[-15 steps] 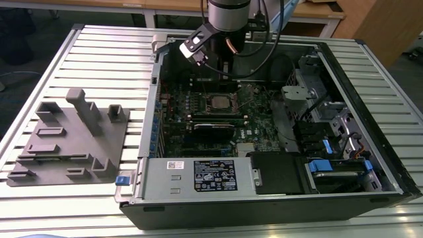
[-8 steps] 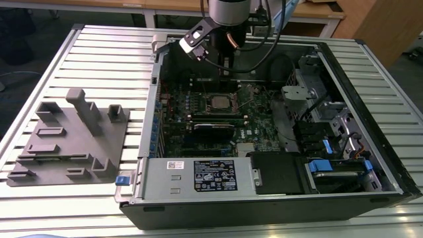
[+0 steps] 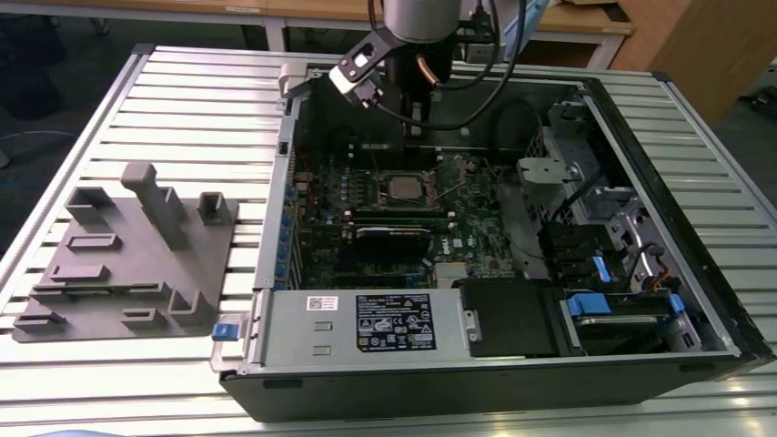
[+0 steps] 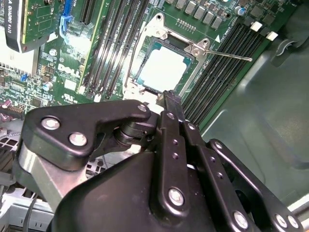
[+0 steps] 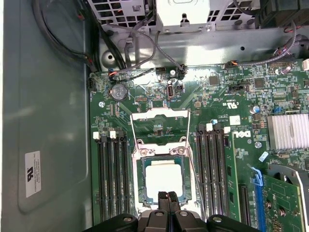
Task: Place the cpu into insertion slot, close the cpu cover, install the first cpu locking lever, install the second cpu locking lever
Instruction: 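Close the cpu cover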
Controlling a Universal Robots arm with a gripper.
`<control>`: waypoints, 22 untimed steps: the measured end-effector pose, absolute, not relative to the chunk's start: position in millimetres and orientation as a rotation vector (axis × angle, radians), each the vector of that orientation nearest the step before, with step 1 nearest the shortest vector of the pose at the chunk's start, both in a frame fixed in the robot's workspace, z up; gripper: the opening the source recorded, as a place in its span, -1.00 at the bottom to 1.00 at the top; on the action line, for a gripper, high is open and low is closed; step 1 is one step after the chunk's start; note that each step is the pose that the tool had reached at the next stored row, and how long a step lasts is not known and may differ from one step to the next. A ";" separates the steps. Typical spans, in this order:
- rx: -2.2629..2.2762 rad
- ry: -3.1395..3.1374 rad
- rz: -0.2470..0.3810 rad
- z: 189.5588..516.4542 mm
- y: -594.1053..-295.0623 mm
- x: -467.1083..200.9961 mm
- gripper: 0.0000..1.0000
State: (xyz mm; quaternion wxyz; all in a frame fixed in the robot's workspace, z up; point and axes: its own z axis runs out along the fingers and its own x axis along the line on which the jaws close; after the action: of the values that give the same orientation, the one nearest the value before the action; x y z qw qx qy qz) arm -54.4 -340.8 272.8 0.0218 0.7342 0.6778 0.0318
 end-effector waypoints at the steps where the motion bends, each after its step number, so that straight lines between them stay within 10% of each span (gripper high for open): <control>1: 2.275 2.100 0.098 273.1 -340.8 -54.4 -0.79; 22: 2.275 2.100 0.098 273.1 -340.8 -47.7 -0.79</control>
State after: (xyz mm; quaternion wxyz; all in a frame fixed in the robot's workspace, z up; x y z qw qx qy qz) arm -47.7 -340.8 273.1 0.0218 0.7342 0.6778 0.0317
